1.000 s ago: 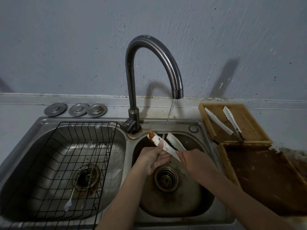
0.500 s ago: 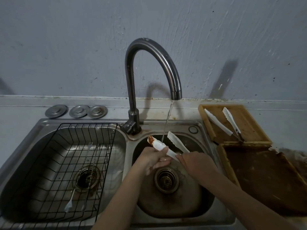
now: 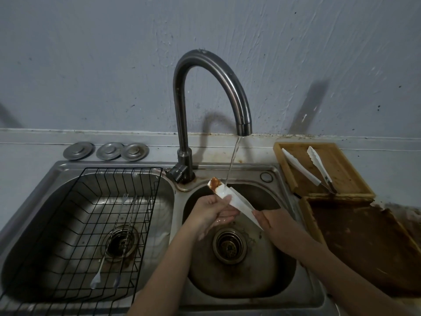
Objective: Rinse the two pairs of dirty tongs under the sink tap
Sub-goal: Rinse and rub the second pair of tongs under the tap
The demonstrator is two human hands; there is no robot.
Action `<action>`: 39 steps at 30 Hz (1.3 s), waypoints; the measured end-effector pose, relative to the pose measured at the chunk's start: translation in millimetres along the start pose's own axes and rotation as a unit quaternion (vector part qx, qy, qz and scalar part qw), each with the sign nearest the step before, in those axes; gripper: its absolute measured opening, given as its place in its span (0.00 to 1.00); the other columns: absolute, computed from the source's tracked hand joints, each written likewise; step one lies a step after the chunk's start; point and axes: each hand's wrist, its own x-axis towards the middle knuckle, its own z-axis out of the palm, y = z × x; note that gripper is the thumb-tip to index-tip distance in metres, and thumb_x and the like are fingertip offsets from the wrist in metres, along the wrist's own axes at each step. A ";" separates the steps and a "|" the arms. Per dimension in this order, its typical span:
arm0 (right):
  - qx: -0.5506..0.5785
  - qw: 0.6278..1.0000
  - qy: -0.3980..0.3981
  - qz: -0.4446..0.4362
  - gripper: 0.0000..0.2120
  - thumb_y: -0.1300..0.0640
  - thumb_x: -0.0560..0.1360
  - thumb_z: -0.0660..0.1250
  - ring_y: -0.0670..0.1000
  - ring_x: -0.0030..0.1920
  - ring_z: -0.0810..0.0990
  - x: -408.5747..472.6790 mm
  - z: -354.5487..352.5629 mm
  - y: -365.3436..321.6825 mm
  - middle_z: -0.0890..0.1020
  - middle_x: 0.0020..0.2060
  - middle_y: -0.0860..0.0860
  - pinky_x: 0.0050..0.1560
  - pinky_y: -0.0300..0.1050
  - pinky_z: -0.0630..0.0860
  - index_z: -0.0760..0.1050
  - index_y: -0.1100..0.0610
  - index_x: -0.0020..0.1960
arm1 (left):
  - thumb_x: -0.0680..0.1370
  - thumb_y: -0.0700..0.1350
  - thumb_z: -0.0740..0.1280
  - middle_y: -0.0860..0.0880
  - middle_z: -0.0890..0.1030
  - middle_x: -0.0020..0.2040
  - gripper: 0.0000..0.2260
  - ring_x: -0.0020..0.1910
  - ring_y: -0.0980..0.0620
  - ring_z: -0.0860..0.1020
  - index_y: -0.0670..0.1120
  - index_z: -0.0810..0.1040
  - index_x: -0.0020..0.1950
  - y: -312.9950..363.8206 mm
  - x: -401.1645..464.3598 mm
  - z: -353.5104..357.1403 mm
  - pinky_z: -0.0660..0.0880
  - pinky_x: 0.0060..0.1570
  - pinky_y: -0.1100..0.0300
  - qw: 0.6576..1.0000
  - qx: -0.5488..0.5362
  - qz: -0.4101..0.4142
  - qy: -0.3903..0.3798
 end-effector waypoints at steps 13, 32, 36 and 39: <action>0.008 0.999 -0.044 -0.008 0.21 0.46 0.79 0.53 0.41 0.24 0.70 -7.7 -7.1 15.5 0.72 0.24 0.47 0.33 0.36 0.70 0.70 0.50 0.31 | 0.74 0.51 0.68 0.39 0.85 0.45 0.17 0.46 0.46 0.84 0.37 0.80 0.50 -6.9 0.3 -11.1 0.80 0.38 0.61 0.998 0.004 -0.051 -0.024; -0.049 0.998 -0.043 -0.021 0.19 0.45 0.79 0.52 0.42 0.28 0.75 -8.5 -6.6 21.8 0.75 0.26 0.47 0.35 0.35 0.71 0.70 0.47 0.32 | 0.76 0.53 0.64 0.41 0.86 0.39 0.21 0.41 0.48 0.85 0.34 0.77 0.53 -9.3 2.9 -10.1 0.80 0.34 0.61 0.997 0.014 -0.080 -0.006; -0.063 0.997 -0.051 -0.019 0.19 0.45 0.79 0.52 0.42 0.30 0.77 -8.9 -6.8 22.2 0.76 0.27 0.47 0.37 0.36 0.74 0.71 0.47 0.33 | 0.77 0.52 0.63 0.41 0.86 0.39 0.21 0.41 0.48 0.85 0.33 0.76 0.56 -7.5 1.6 -9.7 0.80 0.35 0.61 0.996 0.020 -0.091 -0.004; -0.086 0.995 -0.046 -0.029 0.18 0.45 0.79 0.52 0.41 0.31 0.77 -8.3 -7.3 20.4 0.76 0.28 0.46 0.37 0.33 0.72 0.70 0.46 0.33 | 0.79 0.62 0.49 0.37 0.85 0.36 0.32 0.37 0.44 0.85 0.35 0.77 0.49 -2.4 2.4 -12.0 0.81 0.31 0.57 0.988 -0.073 -0.136 0.021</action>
